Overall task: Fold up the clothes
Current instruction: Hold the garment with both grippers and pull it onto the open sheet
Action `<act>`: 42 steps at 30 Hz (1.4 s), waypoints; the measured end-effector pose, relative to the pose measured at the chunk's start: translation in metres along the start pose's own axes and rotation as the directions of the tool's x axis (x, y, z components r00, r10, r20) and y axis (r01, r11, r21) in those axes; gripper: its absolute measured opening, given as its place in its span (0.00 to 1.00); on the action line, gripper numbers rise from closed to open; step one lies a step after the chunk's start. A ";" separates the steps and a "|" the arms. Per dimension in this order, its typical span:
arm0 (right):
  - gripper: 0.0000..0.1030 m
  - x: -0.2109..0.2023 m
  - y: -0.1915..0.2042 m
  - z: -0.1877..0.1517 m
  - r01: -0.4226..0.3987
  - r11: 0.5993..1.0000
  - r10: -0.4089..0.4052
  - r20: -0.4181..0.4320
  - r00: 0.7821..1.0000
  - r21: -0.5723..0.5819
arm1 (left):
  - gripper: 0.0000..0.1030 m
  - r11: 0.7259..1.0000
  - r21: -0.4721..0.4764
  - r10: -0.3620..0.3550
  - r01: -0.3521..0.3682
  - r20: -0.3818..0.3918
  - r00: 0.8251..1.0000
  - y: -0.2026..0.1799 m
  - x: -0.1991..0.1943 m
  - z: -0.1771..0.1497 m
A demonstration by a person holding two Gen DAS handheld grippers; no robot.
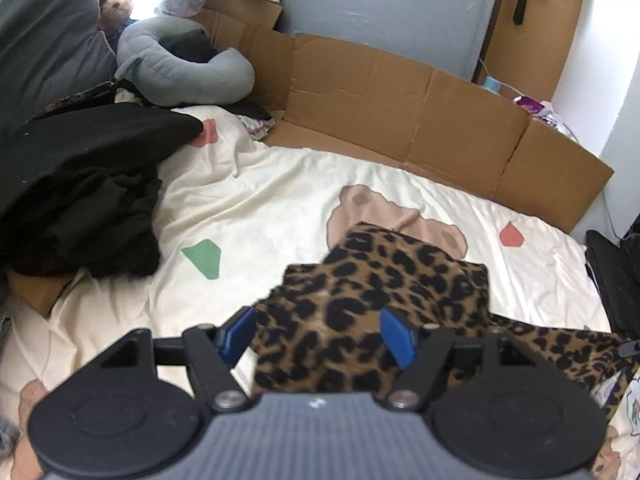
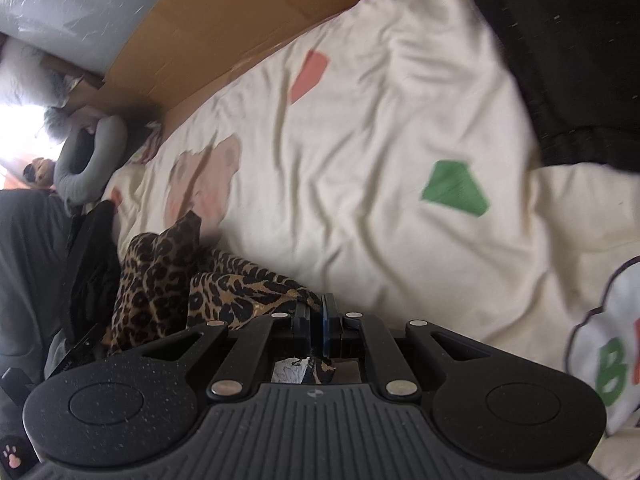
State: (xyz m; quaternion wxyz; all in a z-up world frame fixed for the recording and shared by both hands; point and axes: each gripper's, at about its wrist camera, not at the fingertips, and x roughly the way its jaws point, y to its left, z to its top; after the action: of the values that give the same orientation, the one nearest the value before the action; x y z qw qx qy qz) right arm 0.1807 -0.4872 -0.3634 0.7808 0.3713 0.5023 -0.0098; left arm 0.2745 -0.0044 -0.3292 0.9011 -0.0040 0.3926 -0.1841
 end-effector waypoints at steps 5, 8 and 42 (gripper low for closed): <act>0.03 -0.007 -0.011 0.004 0.037 0.999 -0.037 0.023 0.999 0.004 | 0.69 1.000 -0.012 -0.010 0.010 -0.007 1.000 0.002 0.020 0.002; 0.03 -0.010 -0.017 0.003 0.056 0.998 -0.056 0.031 0.998 0.007 | 0.69 0.999 -0.015 -0.030 0.030 -0.014 0.999 0.000 0.032 0.004; 0.03 -0.006 -0.030 -0.003 0.067 0.998 -0.067 -0.004 0.998 0.021 | 0.03 0.956 0.122 -0.244 0.268 -0.181 0.953 -0.070 0.129 0.028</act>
State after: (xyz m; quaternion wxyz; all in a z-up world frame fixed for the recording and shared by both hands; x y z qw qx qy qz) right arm 0.1632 -0.5093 -0.3767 0.7753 0.3625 0.5156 -0.0407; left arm 0.3520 -0.1165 -0.3899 0.8320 0.0258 0.4471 -0.3274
